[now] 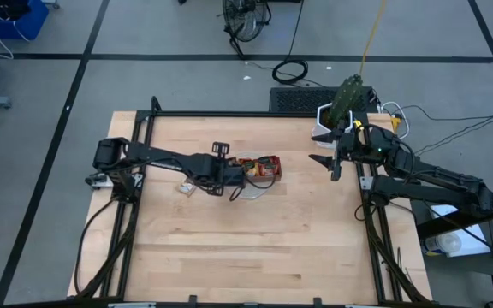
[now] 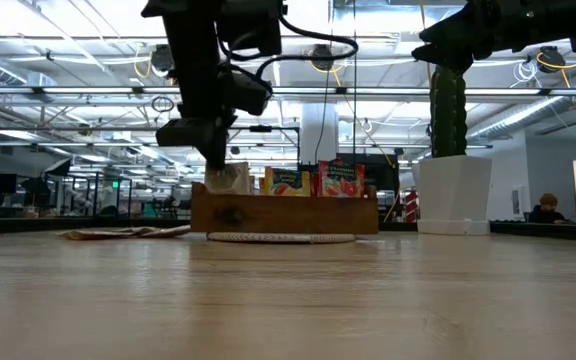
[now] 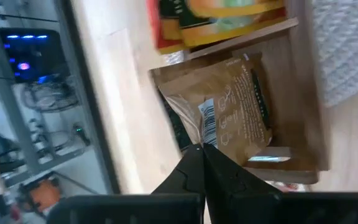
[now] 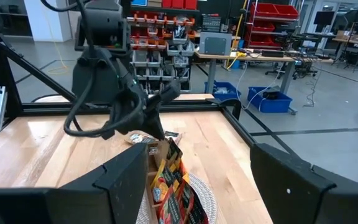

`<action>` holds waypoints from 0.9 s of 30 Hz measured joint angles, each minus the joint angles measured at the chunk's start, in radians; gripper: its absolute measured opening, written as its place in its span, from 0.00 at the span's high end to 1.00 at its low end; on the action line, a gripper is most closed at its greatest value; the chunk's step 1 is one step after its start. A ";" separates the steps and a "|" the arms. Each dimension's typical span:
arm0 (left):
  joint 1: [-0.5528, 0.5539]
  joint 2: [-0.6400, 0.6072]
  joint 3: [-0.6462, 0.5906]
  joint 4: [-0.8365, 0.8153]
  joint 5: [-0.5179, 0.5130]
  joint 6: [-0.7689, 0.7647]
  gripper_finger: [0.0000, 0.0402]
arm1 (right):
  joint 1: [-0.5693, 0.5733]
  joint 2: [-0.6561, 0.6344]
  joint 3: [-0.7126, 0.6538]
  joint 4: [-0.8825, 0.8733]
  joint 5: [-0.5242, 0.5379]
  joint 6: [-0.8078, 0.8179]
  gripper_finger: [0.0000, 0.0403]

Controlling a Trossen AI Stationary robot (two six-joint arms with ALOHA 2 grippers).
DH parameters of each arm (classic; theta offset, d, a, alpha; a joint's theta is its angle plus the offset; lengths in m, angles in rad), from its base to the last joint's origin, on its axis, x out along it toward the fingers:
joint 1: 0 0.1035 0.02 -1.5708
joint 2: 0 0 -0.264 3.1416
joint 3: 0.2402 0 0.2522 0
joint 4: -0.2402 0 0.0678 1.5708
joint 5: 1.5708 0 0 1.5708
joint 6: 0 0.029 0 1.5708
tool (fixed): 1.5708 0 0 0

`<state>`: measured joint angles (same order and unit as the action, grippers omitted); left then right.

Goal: Pick & Place Tea
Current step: Put the tan gold tea bag into the left section of the wood organizer

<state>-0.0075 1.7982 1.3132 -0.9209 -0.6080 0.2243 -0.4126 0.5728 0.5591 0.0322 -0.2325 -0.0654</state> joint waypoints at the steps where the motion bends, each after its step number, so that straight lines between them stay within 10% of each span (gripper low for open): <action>1: 0.004 0.007 0.000 0.014 0.013 0.002 1.00 | 0.000 0.000 0.000 0.000 0.000 0.000 0.35; 15: 0.047 0.021 0.000 0.032 0.022 -0.071 0.75 | 0.000 0.000 0.000 -0.008 0.000 0.000 0.35; 27: -0.008 -0.099 0.000 -0.052 -0.204 -0.169 0.47 | 0.000 0.000 0.000 -0.007 0.000 0.001 0.35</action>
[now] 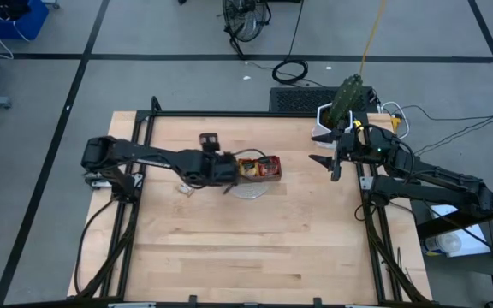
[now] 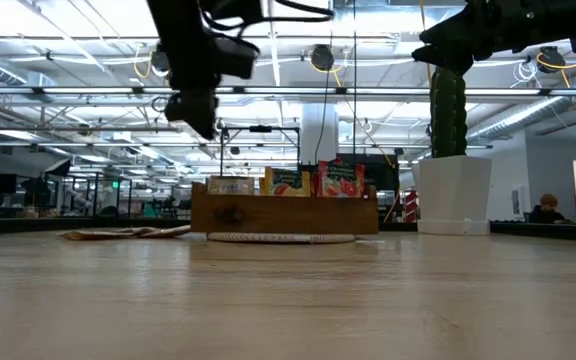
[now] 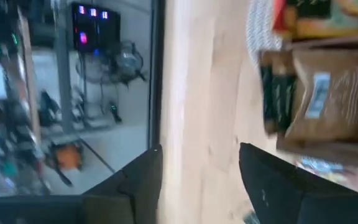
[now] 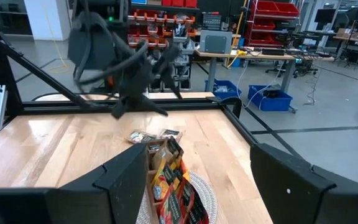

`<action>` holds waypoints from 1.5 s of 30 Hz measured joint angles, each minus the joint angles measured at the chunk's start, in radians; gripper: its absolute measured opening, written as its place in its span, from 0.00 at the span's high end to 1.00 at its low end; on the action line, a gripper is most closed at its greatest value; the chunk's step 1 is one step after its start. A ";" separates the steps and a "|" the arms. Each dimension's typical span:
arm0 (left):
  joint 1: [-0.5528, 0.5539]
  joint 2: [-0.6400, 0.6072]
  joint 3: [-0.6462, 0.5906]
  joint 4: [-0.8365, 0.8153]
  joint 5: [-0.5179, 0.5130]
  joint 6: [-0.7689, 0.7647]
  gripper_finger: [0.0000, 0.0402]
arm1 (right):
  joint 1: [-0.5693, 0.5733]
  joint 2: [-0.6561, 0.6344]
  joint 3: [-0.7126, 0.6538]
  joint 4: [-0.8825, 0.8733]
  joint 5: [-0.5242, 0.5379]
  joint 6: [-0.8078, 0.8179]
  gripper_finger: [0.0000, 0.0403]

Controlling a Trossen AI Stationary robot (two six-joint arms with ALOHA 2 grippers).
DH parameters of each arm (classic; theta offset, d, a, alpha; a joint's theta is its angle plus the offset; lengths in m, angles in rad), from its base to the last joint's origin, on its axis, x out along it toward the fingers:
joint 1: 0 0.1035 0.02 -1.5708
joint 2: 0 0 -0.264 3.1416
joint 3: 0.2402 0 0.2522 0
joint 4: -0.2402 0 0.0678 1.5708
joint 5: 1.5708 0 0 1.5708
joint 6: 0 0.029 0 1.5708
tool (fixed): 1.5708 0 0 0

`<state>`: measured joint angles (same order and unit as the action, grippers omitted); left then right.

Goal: Pick & Place Tea
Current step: Put the tan gold tea bag into the left section of the wood organizer

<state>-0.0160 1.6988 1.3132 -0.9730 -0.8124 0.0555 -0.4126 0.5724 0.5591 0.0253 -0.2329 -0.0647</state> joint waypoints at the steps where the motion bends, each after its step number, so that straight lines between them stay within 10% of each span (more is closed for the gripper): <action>1: 0.000 -0.017 0.000 -0.036 0.007 -0.054 0.46 | 0.000 0.000 0.000 0.000 0.000 0.000 0.35; 11: 0.166 -0.138 -0.228 -0.133 0.328 -0.637 0.45 | 0.000 0.000 0.000 0.000 0.000 -0.008 0.35; 21: 0.272 -0.114 -0.405 0.126 0.516 -0.620 0.44 | 0.000 0.000 -0.048 0.035 0.000 -0.008 0.35; 45: 0.285 0.039 -0.399 0.163 0.520 -0.637 0.46 | 0.000 0.000 -0.055 0.083 0.000 0.001 0.35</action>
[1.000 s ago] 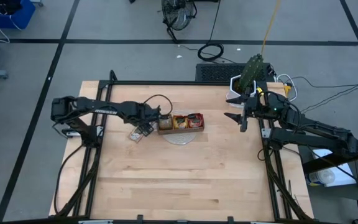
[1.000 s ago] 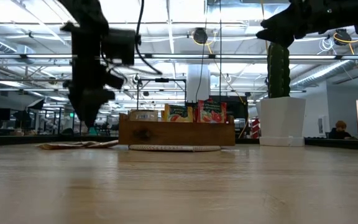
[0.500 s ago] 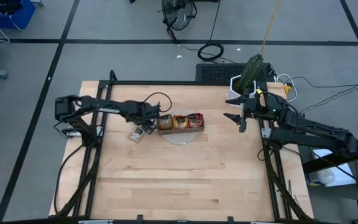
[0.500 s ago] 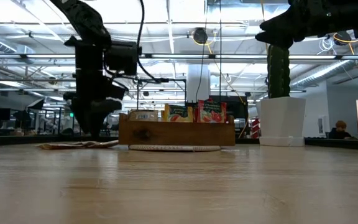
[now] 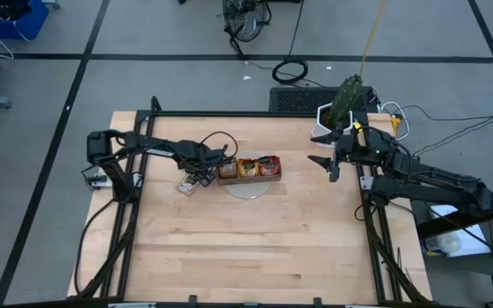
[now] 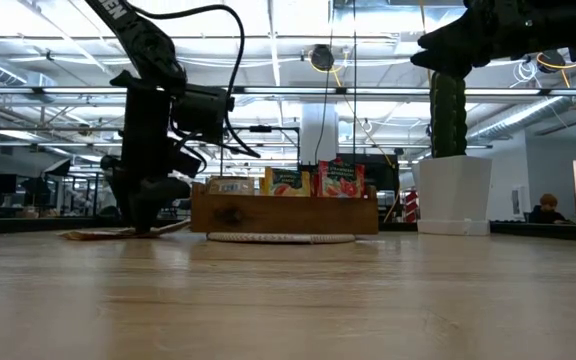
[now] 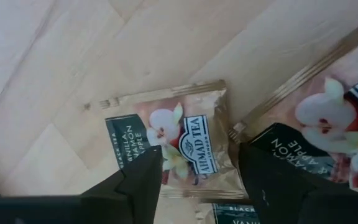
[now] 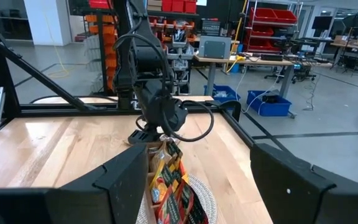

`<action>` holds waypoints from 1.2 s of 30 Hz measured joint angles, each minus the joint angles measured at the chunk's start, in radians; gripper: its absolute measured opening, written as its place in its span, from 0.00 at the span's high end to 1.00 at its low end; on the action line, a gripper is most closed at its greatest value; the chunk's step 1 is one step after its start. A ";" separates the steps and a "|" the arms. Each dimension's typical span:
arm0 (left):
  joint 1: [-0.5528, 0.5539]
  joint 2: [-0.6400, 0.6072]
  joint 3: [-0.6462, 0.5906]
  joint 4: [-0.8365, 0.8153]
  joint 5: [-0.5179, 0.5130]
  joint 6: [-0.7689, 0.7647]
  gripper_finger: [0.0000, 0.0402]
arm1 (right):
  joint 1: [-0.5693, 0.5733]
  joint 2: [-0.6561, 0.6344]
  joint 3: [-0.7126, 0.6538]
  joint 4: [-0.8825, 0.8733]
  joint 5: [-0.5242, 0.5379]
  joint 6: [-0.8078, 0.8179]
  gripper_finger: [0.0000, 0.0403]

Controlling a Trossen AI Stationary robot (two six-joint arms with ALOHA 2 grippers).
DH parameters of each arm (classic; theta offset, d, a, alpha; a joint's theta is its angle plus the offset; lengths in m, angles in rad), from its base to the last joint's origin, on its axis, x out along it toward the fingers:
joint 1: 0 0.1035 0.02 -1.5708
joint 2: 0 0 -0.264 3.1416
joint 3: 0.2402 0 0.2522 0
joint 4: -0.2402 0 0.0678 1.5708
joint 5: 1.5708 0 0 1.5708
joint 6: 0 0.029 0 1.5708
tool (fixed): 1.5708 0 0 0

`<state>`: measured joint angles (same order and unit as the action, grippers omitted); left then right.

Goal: Pick & Place Tea
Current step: Put the tan gold tea bag into the left section of the wood organizer

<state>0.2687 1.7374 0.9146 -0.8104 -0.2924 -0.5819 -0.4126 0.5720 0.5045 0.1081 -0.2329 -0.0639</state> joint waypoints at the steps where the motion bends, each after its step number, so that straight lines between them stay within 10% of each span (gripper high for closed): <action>1: 0.000 0.000 0.000 0.000 0.000 0.000 0.47 | 0.000 0.000 0.000 0.000 0.000 0.000 0.35; 12: 0.000 0.004 -0.005 -0.005 -0.005 0.036 0.97 | 0.000 0.000 0.000 0.000 0.000 0.000 0.35; 36: -0.392 -0.005 0.254 -0.240 -0.522 0.021 1.00 | 0.000 0.001 0.000 0.082 0.000 0.026 0.35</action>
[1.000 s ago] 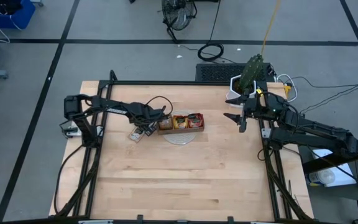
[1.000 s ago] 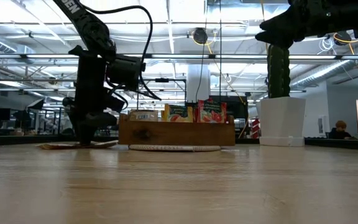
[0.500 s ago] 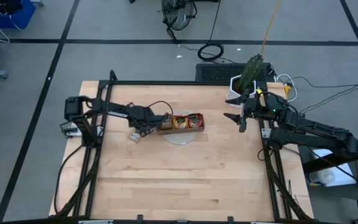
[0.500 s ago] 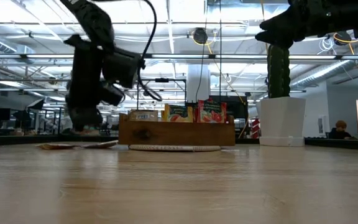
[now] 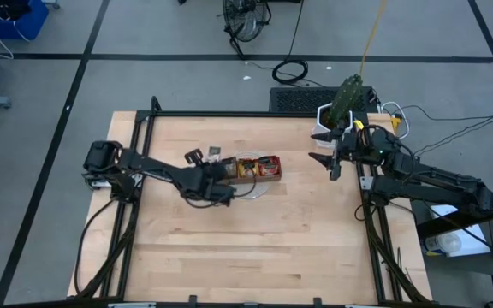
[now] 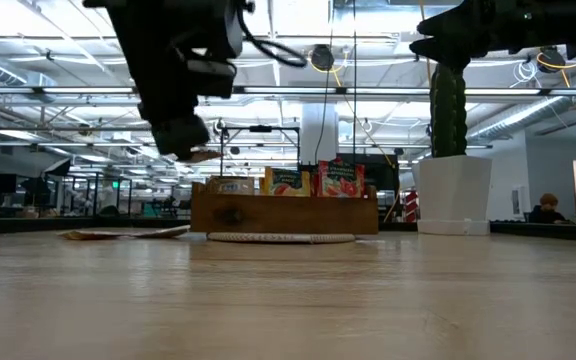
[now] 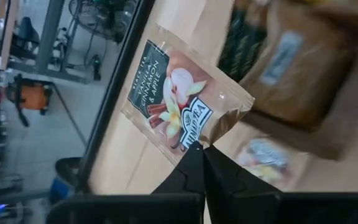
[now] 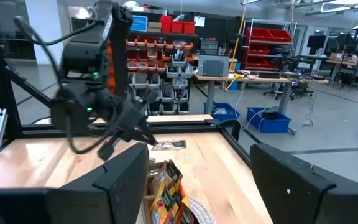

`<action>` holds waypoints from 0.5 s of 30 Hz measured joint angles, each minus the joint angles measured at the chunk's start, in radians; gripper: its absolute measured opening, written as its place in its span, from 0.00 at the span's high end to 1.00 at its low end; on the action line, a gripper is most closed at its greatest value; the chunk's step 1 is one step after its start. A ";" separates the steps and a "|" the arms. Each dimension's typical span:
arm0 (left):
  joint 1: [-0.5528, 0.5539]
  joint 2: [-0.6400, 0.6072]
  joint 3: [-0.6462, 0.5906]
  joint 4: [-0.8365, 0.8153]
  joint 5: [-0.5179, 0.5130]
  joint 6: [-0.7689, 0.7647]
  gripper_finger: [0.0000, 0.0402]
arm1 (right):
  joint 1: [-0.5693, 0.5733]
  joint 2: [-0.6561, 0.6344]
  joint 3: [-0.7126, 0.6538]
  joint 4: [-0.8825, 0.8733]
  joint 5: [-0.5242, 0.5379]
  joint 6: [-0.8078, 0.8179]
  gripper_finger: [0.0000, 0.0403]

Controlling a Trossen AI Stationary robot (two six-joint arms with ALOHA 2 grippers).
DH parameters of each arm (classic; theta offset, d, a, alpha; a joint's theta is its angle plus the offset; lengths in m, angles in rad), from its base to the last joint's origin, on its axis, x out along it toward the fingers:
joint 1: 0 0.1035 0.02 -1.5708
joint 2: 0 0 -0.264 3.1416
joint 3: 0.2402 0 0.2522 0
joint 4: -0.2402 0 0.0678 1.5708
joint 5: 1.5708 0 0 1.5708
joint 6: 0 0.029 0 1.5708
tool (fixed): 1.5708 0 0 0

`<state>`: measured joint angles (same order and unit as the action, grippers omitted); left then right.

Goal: Pick & Place Tea
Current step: Put the tan gold tea bag into the left section of the wood organizer

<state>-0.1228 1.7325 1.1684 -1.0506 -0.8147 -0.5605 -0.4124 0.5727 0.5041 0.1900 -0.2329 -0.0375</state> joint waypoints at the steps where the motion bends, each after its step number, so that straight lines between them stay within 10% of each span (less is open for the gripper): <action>1: -0.014 0.000 0.007 0.001 -0.001 -0.018 1.00 | 0.000 0.000 0.000 0.004 0.000 0.000 0.35; 15: -0.046 0.102 0.019 0.225 0.057 0.019 1.00 | 0.000 0.000 0.000 0.017 0.000 0.053 0.35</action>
<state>-0.1684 1.8341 1.1870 -0.8254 -0.7574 -0.5417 -0.4126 0.5728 0.5041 0.2066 -0.2329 0.0159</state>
